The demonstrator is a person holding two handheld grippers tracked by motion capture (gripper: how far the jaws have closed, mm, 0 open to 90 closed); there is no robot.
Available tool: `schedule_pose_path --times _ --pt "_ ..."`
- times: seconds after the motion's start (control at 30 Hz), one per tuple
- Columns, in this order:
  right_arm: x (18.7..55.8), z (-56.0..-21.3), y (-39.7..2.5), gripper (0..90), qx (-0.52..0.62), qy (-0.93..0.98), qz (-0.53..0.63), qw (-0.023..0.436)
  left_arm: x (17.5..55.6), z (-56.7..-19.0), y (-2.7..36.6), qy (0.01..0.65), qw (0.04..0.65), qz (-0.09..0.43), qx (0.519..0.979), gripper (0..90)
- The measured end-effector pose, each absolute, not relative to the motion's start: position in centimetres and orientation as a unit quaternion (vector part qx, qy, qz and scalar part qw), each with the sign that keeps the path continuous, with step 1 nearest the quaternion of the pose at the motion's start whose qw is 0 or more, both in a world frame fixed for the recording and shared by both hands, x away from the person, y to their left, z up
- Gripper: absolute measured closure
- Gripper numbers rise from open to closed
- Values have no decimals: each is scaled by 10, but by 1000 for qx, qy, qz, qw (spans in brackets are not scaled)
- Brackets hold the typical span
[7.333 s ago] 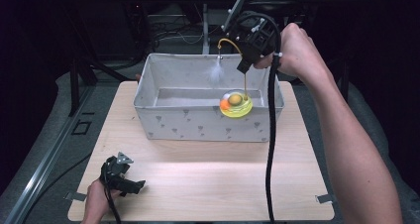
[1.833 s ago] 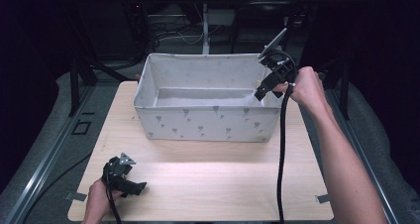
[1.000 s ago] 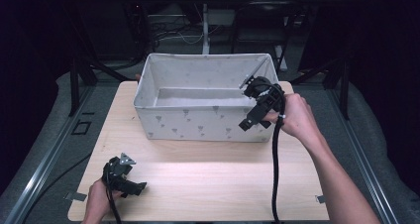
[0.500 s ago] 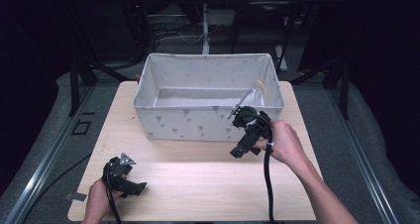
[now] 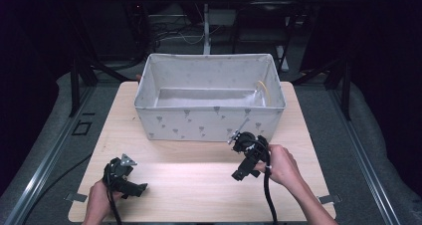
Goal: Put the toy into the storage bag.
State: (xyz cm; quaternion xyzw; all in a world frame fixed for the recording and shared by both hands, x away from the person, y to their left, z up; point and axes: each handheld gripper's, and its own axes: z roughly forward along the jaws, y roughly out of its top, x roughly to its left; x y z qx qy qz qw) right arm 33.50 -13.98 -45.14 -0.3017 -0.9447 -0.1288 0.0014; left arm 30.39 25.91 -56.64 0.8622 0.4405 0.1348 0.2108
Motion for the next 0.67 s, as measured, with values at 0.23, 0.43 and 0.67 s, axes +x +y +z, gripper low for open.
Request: schedule_pose_path --times 0.23,0.43,0.67 --pt "330 -481 -144 1 -309 -944 -120 8 304 -567 258 440 208 135 863 3" --pt "327 -501 -144 10 -312 -943 -115 12 304 -566 257 435 210 133 865 3" --pt "324 -508 -149 17 -317 -943 -106 11 304 -566 255 433 214 131 866 3"
